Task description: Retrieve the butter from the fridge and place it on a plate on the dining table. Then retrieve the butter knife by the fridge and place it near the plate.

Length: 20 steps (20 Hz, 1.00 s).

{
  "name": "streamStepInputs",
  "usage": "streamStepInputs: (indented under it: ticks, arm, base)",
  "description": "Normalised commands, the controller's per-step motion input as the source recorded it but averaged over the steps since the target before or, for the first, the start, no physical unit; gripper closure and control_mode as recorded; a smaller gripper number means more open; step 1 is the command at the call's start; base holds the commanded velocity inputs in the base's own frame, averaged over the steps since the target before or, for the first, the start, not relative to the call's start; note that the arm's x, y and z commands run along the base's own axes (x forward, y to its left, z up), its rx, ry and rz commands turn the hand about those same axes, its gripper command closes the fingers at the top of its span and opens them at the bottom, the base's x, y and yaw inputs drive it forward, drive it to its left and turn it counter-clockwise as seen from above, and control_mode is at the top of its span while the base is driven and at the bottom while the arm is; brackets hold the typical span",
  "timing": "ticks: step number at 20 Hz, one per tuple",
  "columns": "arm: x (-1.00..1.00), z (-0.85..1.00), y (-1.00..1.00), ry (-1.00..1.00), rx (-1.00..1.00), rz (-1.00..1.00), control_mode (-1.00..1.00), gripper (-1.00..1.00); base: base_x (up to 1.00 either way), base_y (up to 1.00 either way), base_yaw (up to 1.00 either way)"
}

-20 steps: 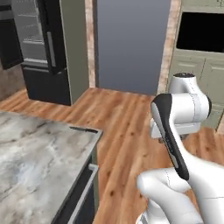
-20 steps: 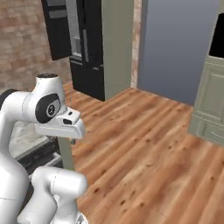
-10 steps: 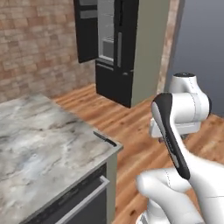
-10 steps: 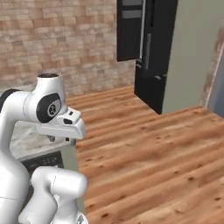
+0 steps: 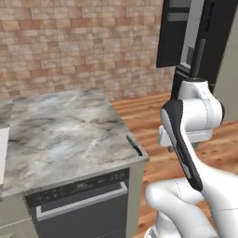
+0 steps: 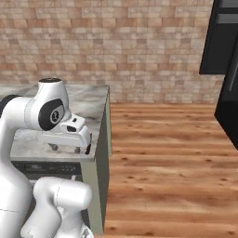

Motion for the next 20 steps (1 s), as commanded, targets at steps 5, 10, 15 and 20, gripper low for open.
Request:
streamStepInputs:
  ticks: [5, 10, 15, 20]
  arm:
    - [0.0, 0.0, 0.0, 0.0, 0.0, 0.0, 1.0, -1.0]
    - [0.0, 0.0, 0.0, 0.0, 0.0, 0.0, 1.0, -1.0]
    - [0.0, 0.0, 0.0, 0.0, 0.0, 0.0, 1.0, -1.0]
    - [0.0, 0.0, 0.0, 0.0, 0.0, 0.0, 1.0, -1.0]
  base:
    - [0.23, -0.27, 0.2]
    - [0.2, 0.35, 0.0]
    - [0.36, 0.5, 0.0]
    - [0.15, 0.22, 0.0]
